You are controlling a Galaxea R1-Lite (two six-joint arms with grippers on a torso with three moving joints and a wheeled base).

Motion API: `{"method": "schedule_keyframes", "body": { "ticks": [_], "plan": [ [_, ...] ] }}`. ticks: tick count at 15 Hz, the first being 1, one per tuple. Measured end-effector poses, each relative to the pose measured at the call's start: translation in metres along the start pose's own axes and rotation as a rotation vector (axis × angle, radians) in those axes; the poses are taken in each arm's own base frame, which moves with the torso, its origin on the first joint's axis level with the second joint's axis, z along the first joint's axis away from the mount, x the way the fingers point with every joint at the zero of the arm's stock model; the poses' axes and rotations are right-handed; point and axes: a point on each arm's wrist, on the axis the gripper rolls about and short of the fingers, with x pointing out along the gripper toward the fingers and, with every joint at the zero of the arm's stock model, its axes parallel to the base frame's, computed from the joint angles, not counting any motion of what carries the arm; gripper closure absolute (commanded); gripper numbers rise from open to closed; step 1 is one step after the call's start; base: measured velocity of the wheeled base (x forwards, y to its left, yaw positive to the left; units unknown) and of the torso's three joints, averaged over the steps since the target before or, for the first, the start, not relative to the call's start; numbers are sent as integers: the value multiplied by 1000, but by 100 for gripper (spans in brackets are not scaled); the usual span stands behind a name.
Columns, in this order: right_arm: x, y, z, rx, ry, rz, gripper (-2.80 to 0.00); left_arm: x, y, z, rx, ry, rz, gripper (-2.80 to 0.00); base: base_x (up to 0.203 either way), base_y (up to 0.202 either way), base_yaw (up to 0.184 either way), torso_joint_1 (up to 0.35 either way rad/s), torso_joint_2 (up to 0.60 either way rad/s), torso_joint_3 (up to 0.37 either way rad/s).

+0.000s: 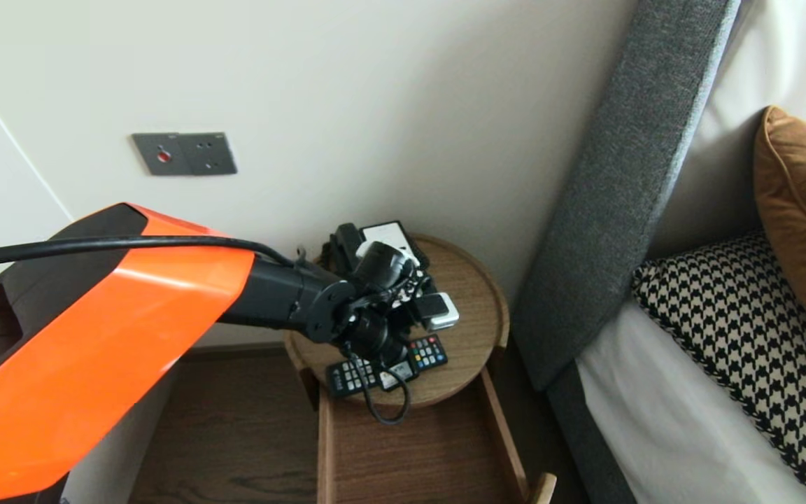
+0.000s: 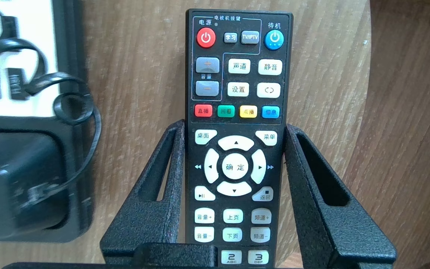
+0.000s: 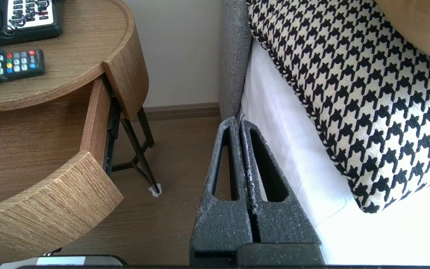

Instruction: Take the remote control out of the drawer one by one and place them on the table

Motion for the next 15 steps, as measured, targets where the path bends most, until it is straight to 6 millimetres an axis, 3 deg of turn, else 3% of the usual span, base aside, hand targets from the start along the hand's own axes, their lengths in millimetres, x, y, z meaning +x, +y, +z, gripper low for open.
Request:
{"method": "schedule_keyframes", "body": {
  "ticks": [15],
  "plan": [
    [0,0,0,0,0,0,0,4,-4,2,2,-8,-13,0,0,0,0,0,0,0]
  ]
}}
